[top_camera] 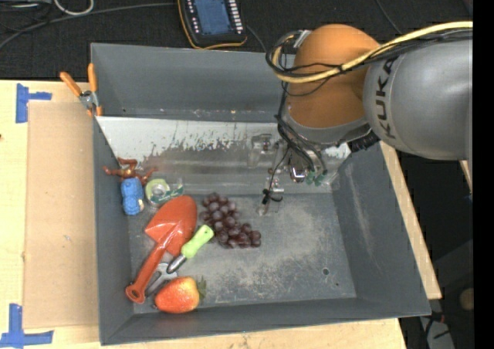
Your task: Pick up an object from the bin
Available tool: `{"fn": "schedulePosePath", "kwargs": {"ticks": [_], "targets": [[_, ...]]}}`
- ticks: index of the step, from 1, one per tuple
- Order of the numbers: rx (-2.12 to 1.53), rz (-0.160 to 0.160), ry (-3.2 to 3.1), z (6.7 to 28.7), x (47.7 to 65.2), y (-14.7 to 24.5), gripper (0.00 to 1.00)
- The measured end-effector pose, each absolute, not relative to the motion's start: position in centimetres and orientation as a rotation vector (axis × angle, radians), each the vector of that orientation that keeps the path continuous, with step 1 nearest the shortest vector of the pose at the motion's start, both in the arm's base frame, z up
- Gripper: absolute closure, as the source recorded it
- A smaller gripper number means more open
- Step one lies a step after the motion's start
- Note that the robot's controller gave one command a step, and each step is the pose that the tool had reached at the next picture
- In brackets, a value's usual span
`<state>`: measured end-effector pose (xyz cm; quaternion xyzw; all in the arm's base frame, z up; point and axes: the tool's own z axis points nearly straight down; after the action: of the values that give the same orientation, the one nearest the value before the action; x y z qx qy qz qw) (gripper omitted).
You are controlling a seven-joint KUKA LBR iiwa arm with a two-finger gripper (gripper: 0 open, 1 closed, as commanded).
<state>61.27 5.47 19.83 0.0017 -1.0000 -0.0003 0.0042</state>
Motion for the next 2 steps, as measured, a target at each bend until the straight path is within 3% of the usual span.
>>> {"fn": "schedulePosePath", "kwargs": {"ticks": [1, 2], "targets": [[0.003, -0.001, -3.141, 20.3, 61.4, 5.4, 0.0], [-0.161, -0.002, -3.131, 6.7, 57.5, 7.6, 0.0]]}}
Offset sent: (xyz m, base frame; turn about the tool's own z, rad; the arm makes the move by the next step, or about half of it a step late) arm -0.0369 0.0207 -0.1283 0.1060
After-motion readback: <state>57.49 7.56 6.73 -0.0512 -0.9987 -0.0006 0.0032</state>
